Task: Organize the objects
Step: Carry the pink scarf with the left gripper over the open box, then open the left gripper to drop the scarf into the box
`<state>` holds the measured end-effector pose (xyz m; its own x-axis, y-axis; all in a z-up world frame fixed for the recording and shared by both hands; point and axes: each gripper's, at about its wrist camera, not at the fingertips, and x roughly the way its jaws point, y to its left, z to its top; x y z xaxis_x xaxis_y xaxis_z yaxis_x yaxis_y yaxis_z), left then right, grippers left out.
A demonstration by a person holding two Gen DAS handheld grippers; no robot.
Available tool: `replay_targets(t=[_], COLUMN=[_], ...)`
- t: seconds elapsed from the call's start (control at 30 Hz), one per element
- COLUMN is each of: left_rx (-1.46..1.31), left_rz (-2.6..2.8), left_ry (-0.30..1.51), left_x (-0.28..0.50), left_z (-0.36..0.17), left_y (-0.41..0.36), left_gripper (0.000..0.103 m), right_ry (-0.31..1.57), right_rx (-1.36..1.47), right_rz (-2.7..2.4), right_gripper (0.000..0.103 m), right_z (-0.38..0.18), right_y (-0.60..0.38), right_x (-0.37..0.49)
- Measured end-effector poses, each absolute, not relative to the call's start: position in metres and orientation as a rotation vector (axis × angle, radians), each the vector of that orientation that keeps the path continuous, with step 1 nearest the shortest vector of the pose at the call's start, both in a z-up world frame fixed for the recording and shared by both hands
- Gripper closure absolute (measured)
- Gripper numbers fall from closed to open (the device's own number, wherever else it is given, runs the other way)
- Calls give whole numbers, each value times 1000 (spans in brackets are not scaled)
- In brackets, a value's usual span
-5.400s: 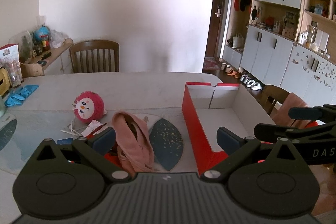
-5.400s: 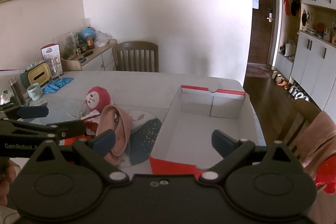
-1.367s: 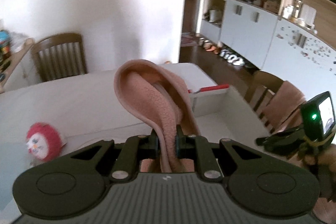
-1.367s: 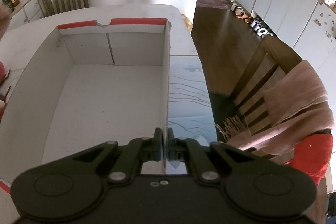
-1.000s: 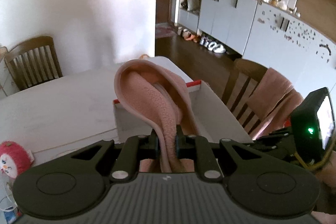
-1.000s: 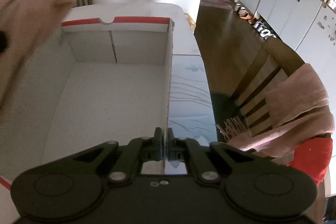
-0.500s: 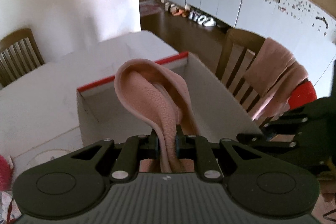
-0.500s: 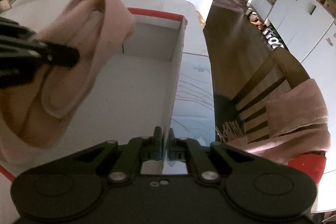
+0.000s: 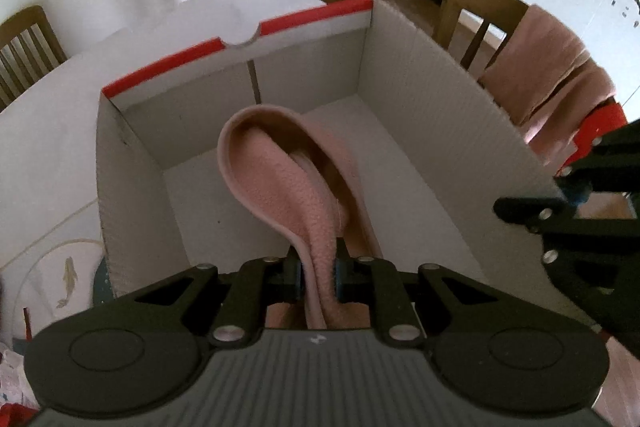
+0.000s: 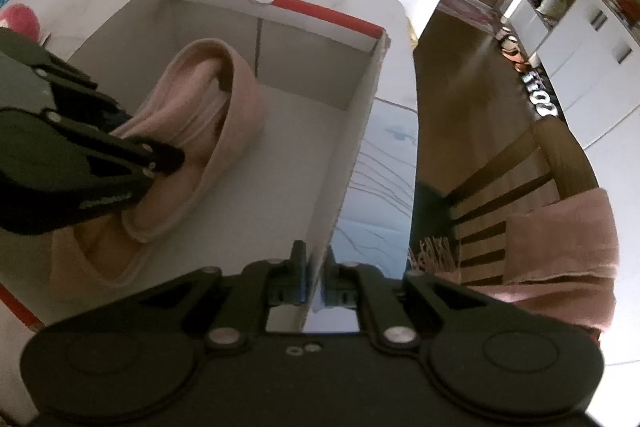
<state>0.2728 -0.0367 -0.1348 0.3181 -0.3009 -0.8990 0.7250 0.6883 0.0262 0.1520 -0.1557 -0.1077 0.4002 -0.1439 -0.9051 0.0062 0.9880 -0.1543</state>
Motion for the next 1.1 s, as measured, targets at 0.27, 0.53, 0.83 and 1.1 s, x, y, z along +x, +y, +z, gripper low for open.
replay_targets(t=[0.27, 0.53, 0.83, 1.1], left_rx=[493, 487, 430, 347], left_rz=[-701, -671, -681, -679], left_ry=[1115, 1080, 1001, 916], left_x=[279, 278, 265, 245], left_z=[-148, -139, -110, -68], left_y=[-40, -34, -18, 16], left_gripper=[89, 58, 41, 41], right_ry=[1169, 1178, 1172, 1164], right_rx=[-162, -187, -200, -215], right_rz=[-75, -63, -61, -48], right_gripper=[97, 96, 96, 96], right_z=[-107, -107, -108, -109], right_y=[-153, -152, -150, -151], right_x=[154, 156, 155, 153])
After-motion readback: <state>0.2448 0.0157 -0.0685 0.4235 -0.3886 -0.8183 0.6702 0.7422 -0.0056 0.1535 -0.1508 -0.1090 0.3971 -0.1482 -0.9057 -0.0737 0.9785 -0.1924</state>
